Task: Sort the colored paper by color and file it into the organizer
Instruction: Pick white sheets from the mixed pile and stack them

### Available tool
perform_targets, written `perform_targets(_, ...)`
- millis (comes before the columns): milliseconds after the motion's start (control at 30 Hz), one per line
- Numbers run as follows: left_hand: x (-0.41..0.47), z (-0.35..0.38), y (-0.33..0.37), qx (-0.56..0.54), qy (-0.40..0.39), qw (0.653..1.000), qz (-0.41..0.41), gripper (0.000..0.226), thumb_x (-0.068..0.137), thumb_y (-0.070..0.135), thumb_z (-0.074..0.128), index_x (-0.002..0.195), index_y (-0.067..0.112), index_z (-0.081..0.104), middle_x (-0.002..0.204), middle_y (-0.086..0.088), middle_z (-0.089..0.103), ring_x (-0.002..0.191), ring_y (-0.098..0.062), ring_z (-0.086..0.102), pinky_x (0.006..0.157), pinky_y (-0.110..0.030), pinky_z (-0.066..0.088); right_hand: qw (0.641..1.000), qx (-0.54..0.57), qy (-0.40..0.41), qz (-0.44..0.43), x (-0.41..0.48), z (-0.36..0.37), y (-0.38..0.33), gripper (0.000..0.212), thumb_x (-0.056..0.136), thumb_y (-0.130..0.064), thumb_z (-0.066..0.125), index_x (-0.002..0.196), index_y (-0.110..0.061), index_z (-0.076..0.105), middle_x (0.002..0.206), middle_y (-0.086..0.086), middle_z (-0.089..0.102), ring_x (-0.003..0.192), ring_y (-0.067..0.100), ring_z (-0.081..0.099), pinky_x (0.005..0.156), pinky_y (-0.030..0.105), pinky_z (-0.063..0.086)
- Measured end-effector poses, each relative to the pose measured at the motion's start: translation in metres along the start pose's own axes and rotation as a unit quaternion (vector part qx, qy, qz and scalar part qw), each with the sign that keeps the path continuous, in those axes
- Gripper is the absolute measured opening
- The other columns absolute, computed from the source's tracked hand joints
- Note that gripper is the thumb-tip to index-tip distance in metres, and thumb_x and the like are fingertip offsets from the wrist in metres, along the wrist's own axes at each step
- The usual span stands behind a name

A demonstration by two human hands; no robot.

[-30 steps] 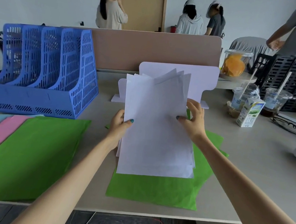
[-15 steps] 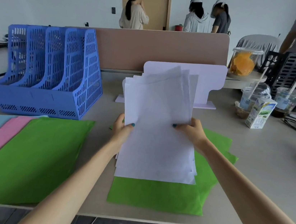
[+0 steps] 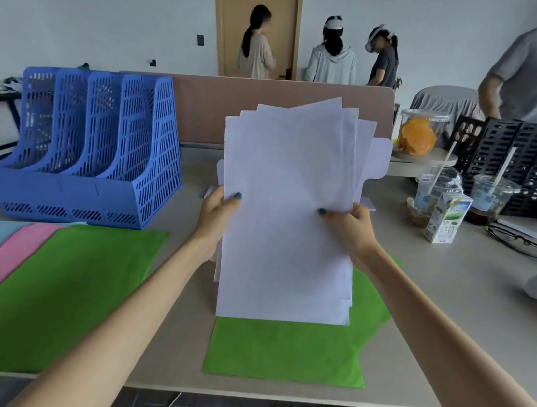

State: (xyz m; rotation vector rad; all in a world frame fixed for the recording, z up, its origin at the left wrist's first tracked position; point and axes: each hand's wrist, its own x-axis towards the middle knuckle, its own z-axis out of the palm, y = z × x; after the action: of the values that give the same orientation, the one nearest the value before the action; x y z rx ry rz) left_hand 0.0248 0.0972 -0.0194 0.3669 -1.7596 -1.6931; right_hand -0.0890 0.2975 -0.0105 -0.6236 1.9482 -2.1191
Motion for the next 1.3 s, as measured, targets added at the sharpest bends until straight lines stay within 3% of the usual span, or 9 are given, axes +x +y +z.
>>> perform_targets(133,-0.002,0.004,0.026,0.011,-0.008,0.999,0.053,0.020,0.095,0.007,0.053,0.113,0.014,0.058,0.108,0.003,0.065,0.094,-0.005,0.062,0.080,-0.018,0.050,0.998,0.008,0.024,-0.053,-0.004,0.004,-0.023,0.009,0.085,0.001,0.059,0.086,-0.008,0.062,0.076,0.005,0.061,0.071,0.018,0.056,0.067,0.031,0.048)
perform_targets(333,-0.002,0.012,0.058,0.064,0.003,0.992,0.106,0.008,0.100,0.020,0.043,0.096,0.021,0.050,0.086,0.008,0.046,0.081,-0.008,0.043,0.084,-0.034,0.034,0.986,-0.023,0.062,-0.152,-0.007,0.008,-0.049,0.013,0.089,-0.004,0.056,0.101,0.000,0.061,0.087,0.006,0.062,0.080,0.016,0.055,0.073,0.031,0.046)
perform_targets(467,-0.018,0.019,0.057,0.069,-0.015,0.993,0.091,0.061,0.100,0.026,0.046,0.151,0.020,0.013,0.152,0.011,0.024,0.139,-0.006,0.024,0.114,-0.031,0.019,0.987,0.010,0.051,-0.150,-0.021,0.009,-0.045,0.030,0.087,-0.002,0.063,0.115,-0.007,0.056,0.097,-0.003,0.065,0.080,-0.002,0.063,0.070,0.013,0.049)
perform_targets(600,-0.025,0.013,0.049,0.048,-0.016,0.991,0.126,0.056,0.096,0.016,0.053,0.143,0.022,0.024,0.141,-0.003,0.045,0.124,-0.012,0.048,0.102,-0.029,0.039,0.988,0.033,0.059,-0.136,-0.025,0.000,-0.037,0.042,0.082,-0.009,0.071,0.120,-0.011,0.052,0.107,0.000,0.065,0.092,0.007,0.065,0.077,0.021,0.054)
perform_targets(767,-0.018,0.009,0.066,0.034,-0.008,0.987,0.159,0.040,0.099,0.016,0.048,0.136,0.014,0.033,0.134,0.001,0.051,0.120,-0.005,0.051,0.101,-0.027,0.042,0.992,0.073,0.058,-0.087,-0.020,-0.006,-0.041,0.045,0.078,-0.016,0.077,0.117,-0.014,0.055,0.107,-0.001,0.068,0.093,0.015,0.068,0.072,0.025,0.056)
perform_targets(867,-0.024,0.015,0.072,0.043,-0.029,0.989,0.142,0.043,0.103,0.025,0.037,0.144,0.020,0.024,0.143,0.016,0.035,0.123,0.012,0.038,0.106,-0.017,0.030,0.993,0.102,0.035,-0.035,-0.018,-0.010,-0.038,0.056,0.067,-0.023,0.082,0.116,-0.012,0.059,0.106,0.003,0.071,0.092,0.022,0.069,0.073,0.033,0.056)
perform_targets(1100,-0.021,0.021,0.073,0.071,-0.016,0.982,0.176,0.039,0.103,0.025,0.036,0.137,0.009,0.025,0.143,-0.001,0.037,0.127,-0.006,0.040,0.110,-0.035,0.032,0.994,0.090,0.012,-0.062,-0.018,-0.003,-0.048,0.032,0.078,-0.012,0.075,0.108,-0.013,0.063,0.100,0.004,0.071,0.085,0.020,0.068,0.070,0.029,0.056)
perform_targets(1233,-0.019,0.025,0.074,0.112,-0.038,0.981,0.155,0.056,0.105,0.023,0.031,0.152,0.012,0.001,0.160,0.000,0.006,0.142,-0.007,0.017,0.110,-0.019,0.012,0.992,0.073,0.034,-0.101,-0.018,0.004,-0.049,0.024,0.079,-0.008,0.072,0.102,-0.011,0.064,0.091,0.002,0.070,0.083,0.021,0.066,0.079,0.040,0.055)
perform_targets(1300,-0.017,0.026,0.078,0.124,-0.018,0.981,0.150,0.056,0.105,0.027,0.029,0.152,0.010,0.004,0.160,-0.001,0.007,0.145,-0.010,0.012,0.112,-0.020,0.009,0.988,0.073,0.052,-0.127,-0.017,0.008,-0.050,0.015,0.084,-0.004,0.067,0.097,-0.012,0.064,0.086,-0.001,0.069,0.080,0.018,0.064,0.079,0.038,0.054)
